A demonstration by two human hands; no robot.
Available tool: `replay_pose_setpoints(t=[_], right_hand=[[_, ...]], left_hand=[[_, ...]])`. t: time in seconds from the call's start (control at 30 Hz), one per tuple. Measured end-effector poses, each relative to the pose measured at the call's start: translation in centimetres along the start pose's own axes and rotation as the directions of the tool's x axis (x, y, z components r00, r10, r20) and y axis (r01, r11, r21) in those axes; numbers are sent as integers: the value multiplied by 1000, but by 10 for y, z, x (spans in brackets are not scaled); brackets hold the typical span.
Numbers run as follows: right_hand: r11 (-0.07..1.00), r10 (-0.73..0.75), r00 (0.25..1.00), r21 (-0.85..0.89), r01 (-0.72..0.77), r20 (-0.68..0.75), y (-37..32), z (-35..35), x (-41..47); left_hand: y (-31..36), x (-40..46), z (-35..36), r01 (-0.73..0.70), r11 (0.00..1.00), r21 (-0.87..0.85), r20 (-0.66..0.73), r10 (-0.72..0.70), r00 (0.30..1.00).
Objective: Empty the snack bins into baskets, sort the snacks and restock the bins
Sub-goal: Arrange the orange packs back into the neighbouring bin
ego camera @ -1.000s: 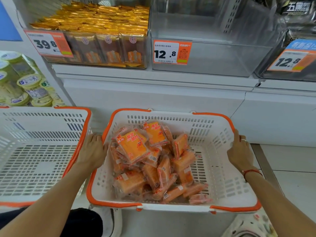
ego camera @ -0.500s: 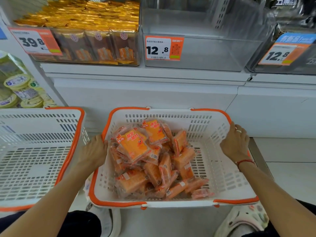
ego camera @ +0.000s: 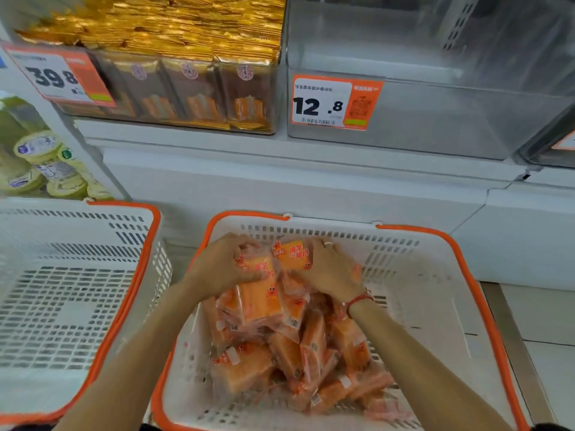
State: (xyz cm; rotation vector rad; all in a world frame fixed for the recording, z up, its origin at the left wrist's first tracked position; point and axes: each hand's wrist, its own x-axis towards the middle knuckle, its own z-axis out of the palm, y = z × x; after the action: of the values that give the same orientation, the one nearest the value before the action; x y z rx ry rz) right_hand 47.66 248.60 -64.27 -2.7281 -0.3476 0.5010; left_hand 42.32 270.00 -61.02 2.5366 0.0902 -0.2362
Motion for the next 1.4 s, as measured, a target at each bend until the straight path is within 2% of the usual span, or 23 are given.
replay_pose_setpoints(t=[0.1, 0.17, 0.23, 0.27, 0.3, 0.37, 0.4, 0.43, 0.47, 0.5, 0.57, 0.7, 0.83, 0.9, 1.0, 1.07, 1.17, 1.3, 1.37, 1.4], right_hand=[[999, -9, 999, -39, 11, 46, 8, 4, 20], [1000, -15, 999, -23, 16, 38, -4, -7, 24], [999, 34, 998, 22, -35, 62, 4, 13, 30], [992, 106, 982, 49, -115, 155, 48, 59, 46], [992, 123, 981, -47, -117, 147, 100, 108, 69], [992, 50, 951, 93, -82, 306, 142, 139, 94], [993, 47, 953, 89, -77, 301, 138, 118, 85], [983, 37, 949, 159, -92, 315, 105, 87, 69], [973, 27, 970, 218, -81, 240, 58, 32, 45], [977, -38, 991, 215, 10, 126, 20, -14, 31], [961, -119, 987, 264, 88, 106, 8, -46, 26], [896, -131, 967, 444, 21, 218, 21, -71, 23], [851, -129, 937, 521, -63, 326, 32, -85, 26], [838, -124, 911, 534, -117, 394, 35, -92, 24], [787, -170, 882, 599, -147, 440, 30, -102, 18], [708, -199, 884, 686, -169, 424, 24, -104, 13], [642, -240, 914, 759, -103, 327, 9, -100, 5], [605, -178, 981, 795, 50, 74, -18, -92, -6], [580, -105, 993, 807, 106, -54, -33, -93, -16], [599, -82, 990, 787, 144, -118, -40, -94, -22]], left_hand=[[-2, 16, -4, 34, 958, -286, 30, -27, 999], [0, 19, -5, 48, 912, -407, 62, -25, 998], [1, 24, -2, 81, 868, -490, 83, -46, 995], [4, 25, -2, 106, 854, -509, 100, -64, 993], [5, 27, -3, 133, 848, -513, 122, -81, 989], [8, 34, -6, 178, 842, -510, 146, -119, 982], [8, 37, -8, 203, 826, -526, 148, -146, 978], [6, 41, -10, 244, 797, -553, 153, -191, 970], [5, 44, -11, 286, 766, -576, 152, -243, 958], [3, 48, -11, 315, 746, -587, 144, -287, 947], [2, 55, -11, 309, 749, -587, 108, -306, 946], [6, 61, -1, 202, 732, -650, 12, -256, 967], [6, 56, 3, 183, 714, -676, 6, -243, 970], [11, 49, 0, 179, 676, -714, -20, -276, 961], [25, 40, -5, 210, 567, -796, -16, -367, 930], [30, 36, -7, 195, 505, -841, -5, -368, 930], [37, 34, -4, 245, 400, -883, 116, -321, 940], [58, 26, -8, 283, 337, -898, 185, -294, 938], [76, 15, -17, 220, 274, -936, 155, -241, 958], [85, 10, -22, 179, 275, -945, 114, -236, 965]])
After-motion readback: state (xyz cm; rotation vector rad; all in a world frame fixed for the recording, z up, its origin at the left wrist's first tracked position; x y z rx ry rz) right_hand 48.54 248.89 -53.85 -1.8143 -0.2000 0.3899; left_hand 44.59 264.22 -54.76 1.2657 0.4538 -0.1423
